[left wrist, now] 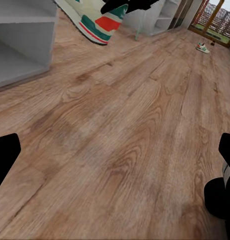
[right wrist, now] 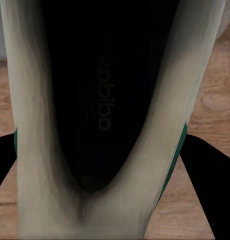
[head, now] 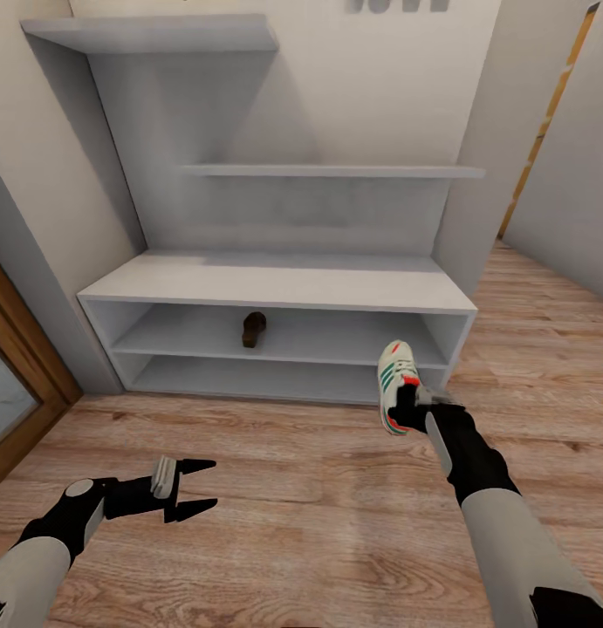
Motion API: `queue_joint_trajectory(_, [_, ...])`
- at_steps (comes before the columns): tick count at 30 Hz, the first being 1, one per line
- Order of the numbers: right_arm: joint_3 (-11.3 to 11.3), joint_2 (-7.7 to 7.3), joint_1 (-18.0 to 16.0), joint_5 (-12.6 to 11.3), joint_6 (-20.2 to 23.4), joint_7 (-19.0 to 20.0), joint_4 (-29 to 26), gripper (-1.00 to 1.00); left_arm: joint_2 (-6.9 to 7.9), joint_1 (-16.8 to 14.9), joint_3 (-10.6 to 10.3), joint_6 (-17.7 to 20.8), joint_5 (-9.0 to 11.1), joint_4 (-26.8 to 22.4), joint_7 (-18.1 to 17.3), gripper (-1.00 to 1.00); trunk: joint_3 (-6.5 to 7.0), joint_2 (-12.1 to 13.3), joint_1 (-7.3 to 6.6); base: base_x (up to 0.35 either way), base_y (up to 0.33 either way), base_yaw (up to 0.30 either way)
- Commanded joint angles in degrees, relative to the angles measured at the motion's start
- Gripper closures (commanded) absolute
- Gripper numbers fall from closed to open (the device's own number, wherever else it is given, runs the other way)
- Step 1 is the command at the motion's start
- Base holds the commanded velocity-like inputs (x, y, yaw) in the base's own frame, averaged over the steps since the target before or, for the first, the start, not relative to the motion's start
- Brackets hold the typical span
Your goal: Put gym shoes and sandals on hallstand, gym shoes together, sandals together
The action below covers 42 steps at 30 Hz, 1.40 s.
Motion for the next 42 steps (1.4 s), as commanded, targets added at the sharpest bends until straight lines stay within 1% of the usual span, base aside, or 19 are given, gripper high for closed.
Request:
queue_joint_trajectory(1, [0.0, 0.01, 0.0, 0.0, -1.2, -0.1, 1.0, 1.0, -0.08, 0.0, 0.5, -0.4, -0.5, 0.0, -0.2, -1.0, -0.05, 0.0, -0.01, 0.0, 0.0, 0.0])
queue_joint_trajectory(3, [0.0, -0.11, 0.0, -0.1, -3.0, -0.1, 4.3, 1.0, -0.1, 0.0, 0.5, -0.4, -0.5, 0.2, -0.1, -1.0, -0.05, 0.0, -0.01, 0.0, 0.0, 0.0])
queue_joint_trajectory(6, [-0.1, -0.2, 0.0, 0.0, -3.4, -0.1, 5.4, 1.0, -0.11, 0.0, 0.5, -0.4, -0.5, 0.4, -0.1, -1.0, -0.05, 0.0, -0.01, 0.0, 0.0, 0.0])
queue_joint_trajectory(19, [0.0, -0.24, 0.0, 0.1, -3.6, -0.1, 5.9, 1.0, -0.11, 0.0, 0.5, -0.4, -0.5, 0.4, -0.2, -1.0, -0.05, 0.0, -0.01, 0.014, 0.013, 0.0])
queue_joint_trajectory(35, [0.0, -0.24, 0.0, 0.1, -3.6, -0.1, 5.9, 1.0, -0.11, 0.0, 0.5, -0.4, -0.5, 0.4, -0.2, -1.0, -0.05, 0.0, -0.01, 0.153, 0.279, 0.0])
queue_joint_trajectory(42, [0.0, -0.24, 0.0, 0.1, -3.6, -0.1, 5.9, 1.0, -0.11, 0.0, 0.5, -0.4, -0.5, 0.4, -0.2, -1.0, -0.05, 0.0, -0.01, 0.039, 0.341, 0.0])
